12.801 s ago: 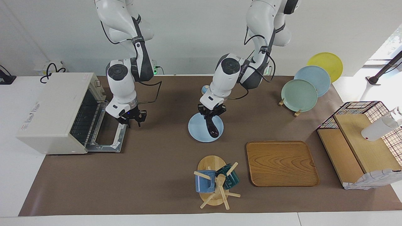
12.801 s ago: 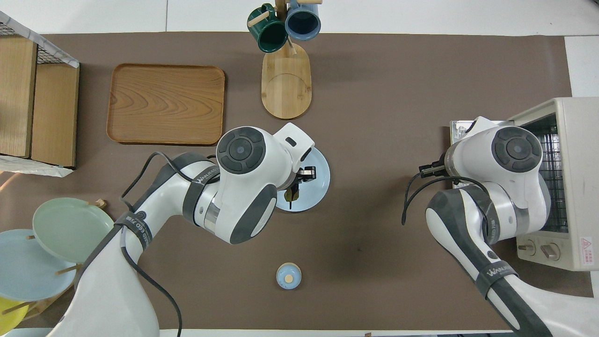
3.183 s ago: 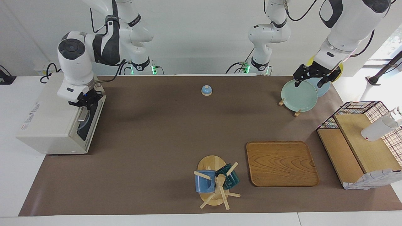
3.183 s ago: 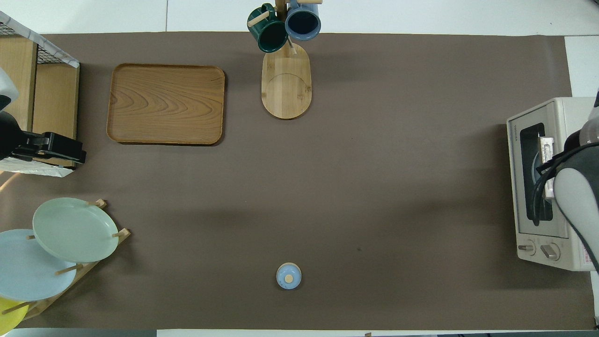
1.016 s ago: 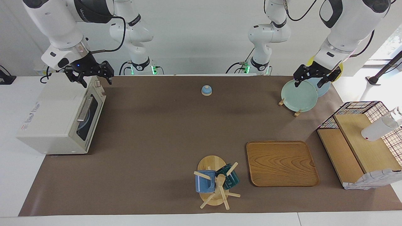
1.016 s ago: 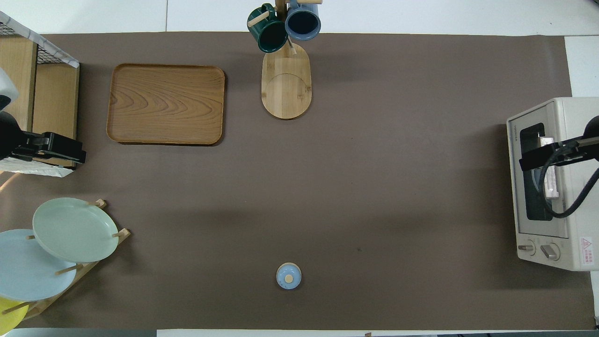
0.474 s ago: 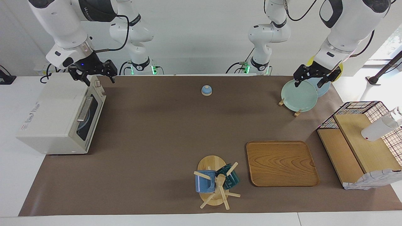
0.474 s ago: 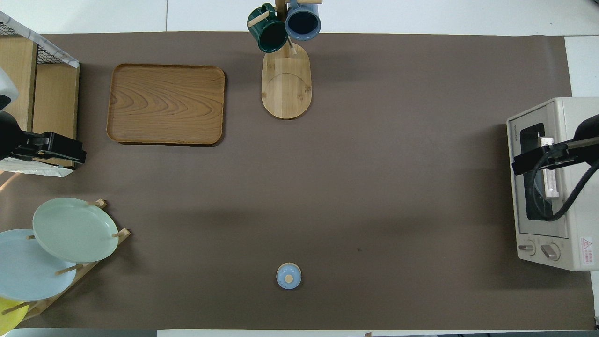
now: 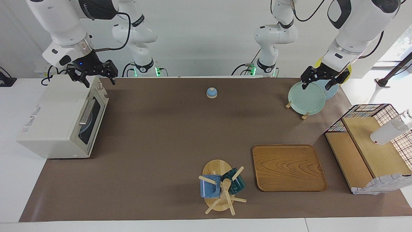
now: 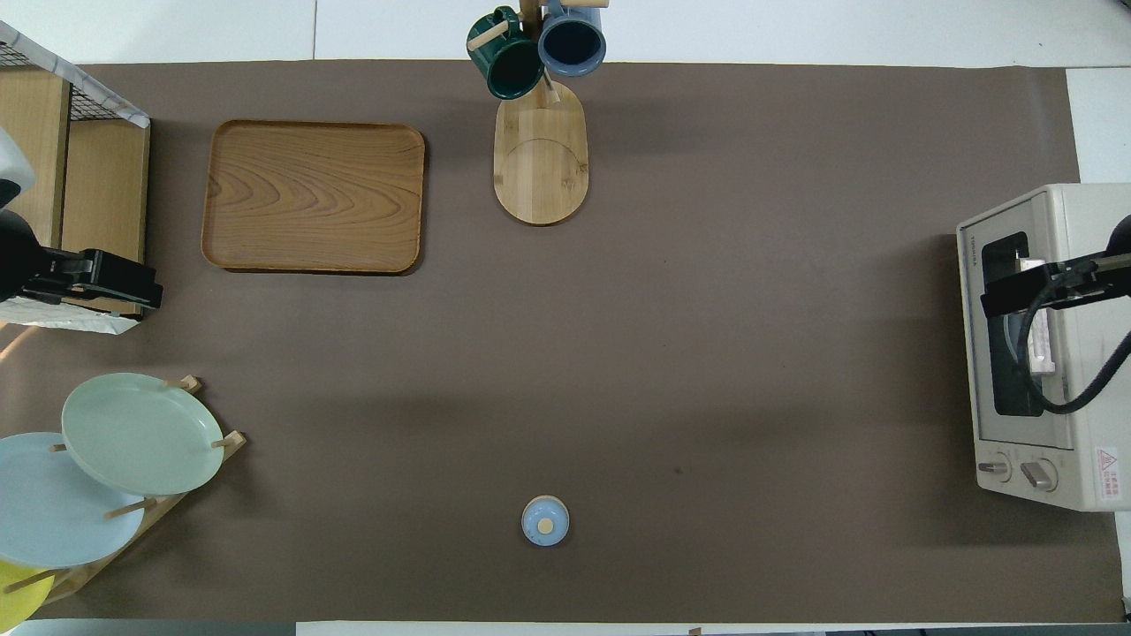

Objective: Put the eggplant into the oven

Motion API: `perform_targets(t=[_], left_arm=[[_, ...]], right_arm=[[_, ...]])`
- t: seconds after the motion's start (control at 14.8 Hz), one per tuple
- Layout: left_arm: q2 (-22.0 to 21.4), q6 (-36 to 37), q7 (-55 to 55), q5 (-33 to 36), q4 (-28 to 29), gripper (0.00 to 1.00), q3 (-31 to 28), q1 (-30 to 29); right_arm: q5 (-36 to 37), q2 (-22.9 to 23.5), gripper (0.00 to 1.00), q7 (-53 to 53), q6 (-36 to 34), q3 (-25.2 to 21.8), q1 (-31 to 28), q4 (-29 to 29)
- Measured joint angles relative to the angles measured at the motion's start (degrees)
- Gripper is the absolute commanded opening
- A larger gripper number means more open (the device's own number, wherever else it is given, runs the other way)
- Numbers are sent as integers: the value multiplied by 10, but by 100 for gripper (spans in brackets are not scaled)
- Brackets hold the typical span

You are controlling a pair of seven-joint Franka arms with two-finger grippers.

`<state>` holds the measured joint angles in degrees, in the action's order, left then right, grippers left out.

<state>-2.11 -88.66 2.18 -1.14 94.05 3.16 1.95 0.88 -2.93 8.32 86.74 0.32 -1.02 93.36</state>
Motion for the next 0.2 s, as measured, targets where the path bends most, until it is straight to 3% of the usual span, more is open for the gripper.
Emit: perform_targets(t=[0.2], left_arm=[[0,0,0,0,0,100,0,0]], right_arm=[[0,2,100,0,0,-1,0,-1]])
